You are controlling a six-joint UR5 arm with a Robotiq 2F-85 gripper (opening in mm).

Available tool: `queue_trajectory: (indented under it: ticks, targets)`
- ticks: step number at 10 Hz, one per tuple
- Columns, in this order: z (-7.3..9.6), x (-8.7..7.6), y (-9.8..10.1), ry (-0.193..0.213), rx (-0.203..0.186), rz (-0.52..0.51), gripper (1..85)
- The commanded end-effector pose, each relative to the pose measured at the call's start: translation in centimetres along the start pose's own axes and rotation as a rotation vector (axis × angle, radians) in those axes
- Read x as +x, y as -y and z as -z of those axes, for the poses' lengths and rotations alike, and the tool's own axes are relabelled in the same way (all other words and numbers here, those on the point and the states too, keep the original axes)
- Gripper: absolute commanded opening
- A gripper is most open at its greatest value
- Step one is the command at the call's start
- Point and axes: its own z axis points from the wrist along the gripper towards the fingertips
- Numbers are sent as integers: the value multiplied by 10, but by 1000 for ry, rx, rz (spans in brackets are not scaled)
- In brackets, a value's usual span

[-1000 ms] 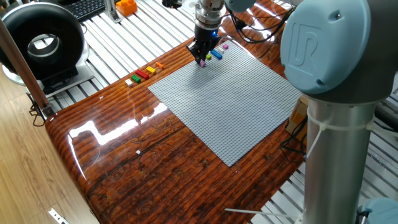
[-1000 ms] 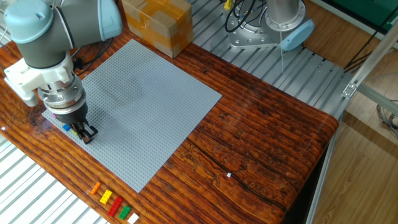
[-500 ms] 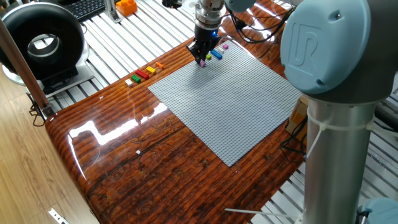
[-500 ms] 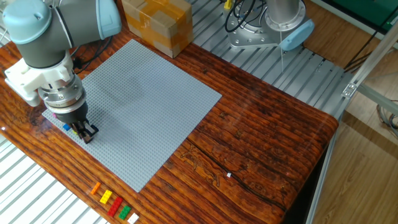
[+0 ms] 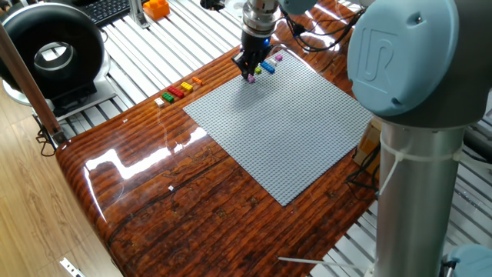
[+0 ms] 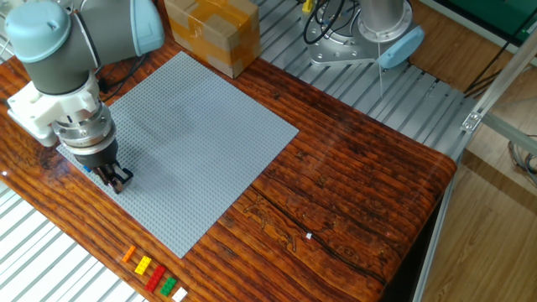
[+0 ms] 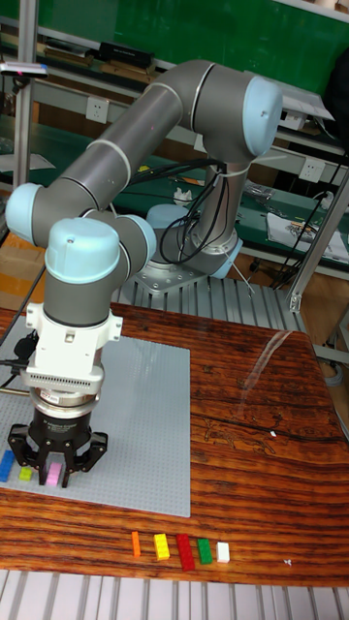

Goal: Build with small Lego blocks

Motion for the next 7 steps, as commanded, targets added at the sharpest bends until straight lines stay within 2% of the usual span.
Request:
queue_trajectory:
  ticks: [1,3,7]
  targets:
    - [3,2,1,-6,-7,-8,340]
    - [9,3,5,-15,-3,-7,343]
    - [11,-1,2,-13,0,-29,350]
